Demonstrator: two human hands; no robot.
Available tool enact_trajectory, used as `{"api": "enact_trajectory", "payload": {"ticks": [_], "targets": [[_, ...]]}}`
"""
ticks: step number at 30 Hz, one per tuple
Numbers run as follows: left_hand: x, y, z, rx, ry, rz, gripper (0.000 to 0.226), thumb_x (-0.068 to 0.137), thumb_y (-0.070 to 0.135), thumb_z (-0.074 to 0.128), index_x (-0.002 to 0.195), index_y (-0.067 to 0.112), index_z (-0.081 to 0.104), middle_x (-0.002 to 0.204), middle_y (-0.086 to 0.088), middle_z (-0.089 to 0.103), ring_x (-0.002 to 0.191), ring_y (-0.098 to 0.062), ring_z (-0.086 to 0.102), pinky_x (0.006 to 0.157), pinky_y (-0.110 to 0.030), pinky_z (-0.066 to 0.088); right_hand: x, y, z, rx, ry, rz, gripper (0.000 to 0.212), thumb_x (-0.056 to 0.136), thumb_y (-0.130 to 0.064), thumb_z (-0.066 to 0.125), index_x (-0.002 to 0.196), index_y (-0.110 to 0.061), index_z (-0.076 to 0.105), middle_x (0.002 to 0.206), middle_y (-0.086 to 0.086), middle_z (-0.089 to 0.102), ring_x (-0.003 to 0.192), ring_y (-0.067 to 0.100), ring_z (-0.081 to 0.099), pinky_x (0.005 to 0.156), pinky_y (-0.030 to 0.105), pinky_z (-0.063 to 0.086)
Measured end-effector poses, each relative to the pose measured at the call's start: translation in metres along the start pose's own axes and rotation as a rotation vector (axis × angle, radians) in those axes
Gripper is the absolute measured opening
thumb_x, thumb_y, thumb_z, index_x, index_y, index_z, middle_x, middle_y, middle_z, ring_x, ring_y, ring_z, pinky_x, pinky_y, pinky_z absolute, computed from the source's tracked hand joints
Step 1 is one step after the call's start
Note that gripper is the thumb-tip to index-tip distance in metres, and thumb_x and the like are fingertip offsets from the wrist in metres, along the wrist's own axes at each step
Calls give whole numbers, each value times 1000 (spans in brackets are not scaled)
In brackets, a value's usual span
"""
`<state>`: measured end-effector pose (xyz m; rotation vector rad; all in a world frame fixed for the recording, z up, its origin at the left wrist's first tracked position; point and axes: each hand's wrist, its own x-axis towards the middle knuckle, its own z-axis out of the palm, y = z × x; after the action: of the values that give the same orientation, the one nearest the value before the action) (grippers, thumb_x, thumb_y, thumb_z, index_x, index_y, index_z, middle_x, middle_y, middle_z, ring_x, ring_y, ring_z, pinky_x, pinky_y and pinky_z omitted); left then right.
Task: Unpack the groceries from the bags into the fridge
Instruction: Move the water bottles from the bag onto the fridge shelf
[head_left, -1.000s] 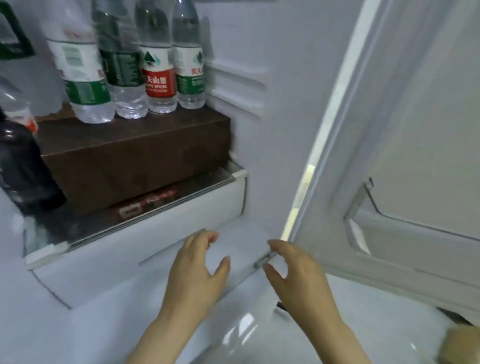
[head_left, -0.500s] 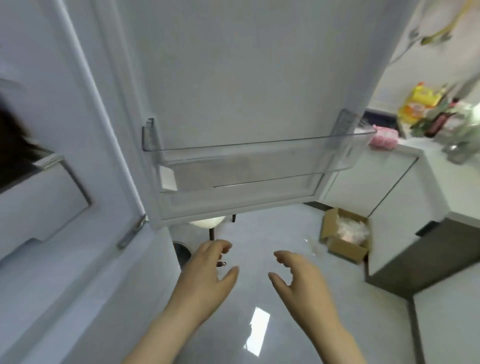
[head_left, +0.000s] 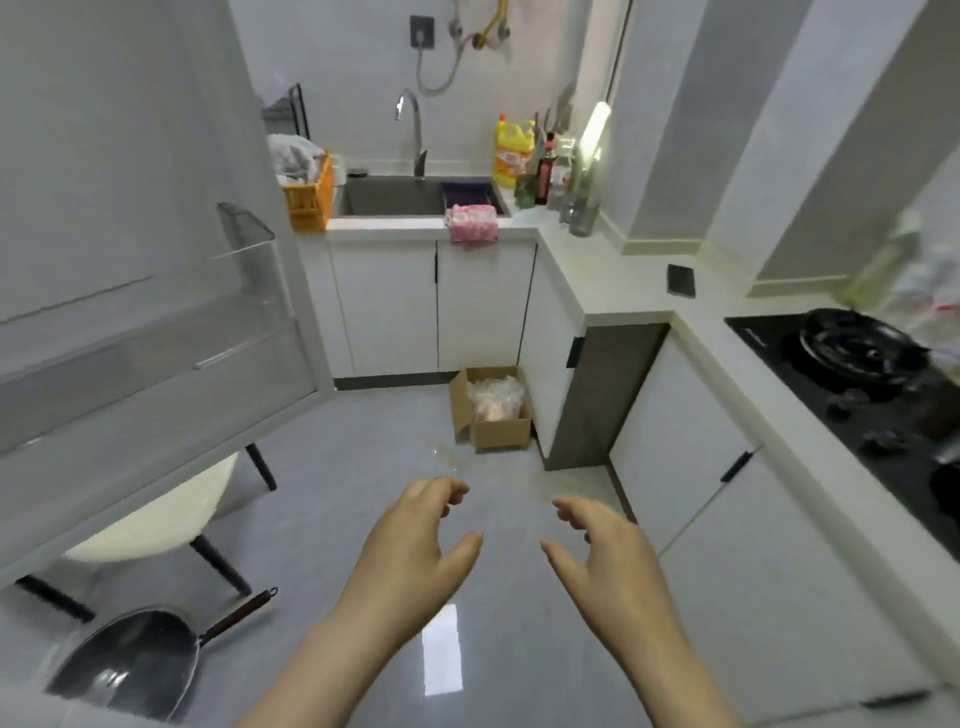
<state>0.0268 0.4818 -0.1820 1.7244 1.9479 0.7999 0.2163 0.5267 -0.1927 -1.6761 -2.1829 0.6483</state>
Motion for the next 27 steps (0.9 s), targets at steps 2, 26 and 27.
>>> {"api": "enact_trajectory", "payload": {"ticks": [2, 26, 27], "targets": [[19, 19, 16, -9, -63, 66, 41, 89, 36, 59, 127, 28, 48, 121, 14, 50, 106, 0, 49, 89, -15, 39, -2, 20, -13, 11, 43, 73, 46, 91, -35, 60, 135, -28, 50, 130, -13, 57, 116, 3, 53, 97, 17, 42], [143, 205, 198, -138, -771, 762, 41, 90, 31, 58, 129, 26, 48, 120, 14, 51, 106, 0, 49, 87, -13, 35, -65, 162, -100, 22, 548, 915, 41, 89, -29, 63, 129, -24, 56, 122, -9, 61, 110, 6, 56, 95, 19, 42], [140, 214, 206, -140, -790, 785, 41, 90, 31, 59, 129, 26, 48, 120, 14, 51, 106, -1, 50, 88, -14, 37, -73, 168, -102, 26, 565, 942, 41, 89, -28, 63, 129, -24, 57, 121, -9, 61, 109, 5, 55, 94, 17, 42]]}}
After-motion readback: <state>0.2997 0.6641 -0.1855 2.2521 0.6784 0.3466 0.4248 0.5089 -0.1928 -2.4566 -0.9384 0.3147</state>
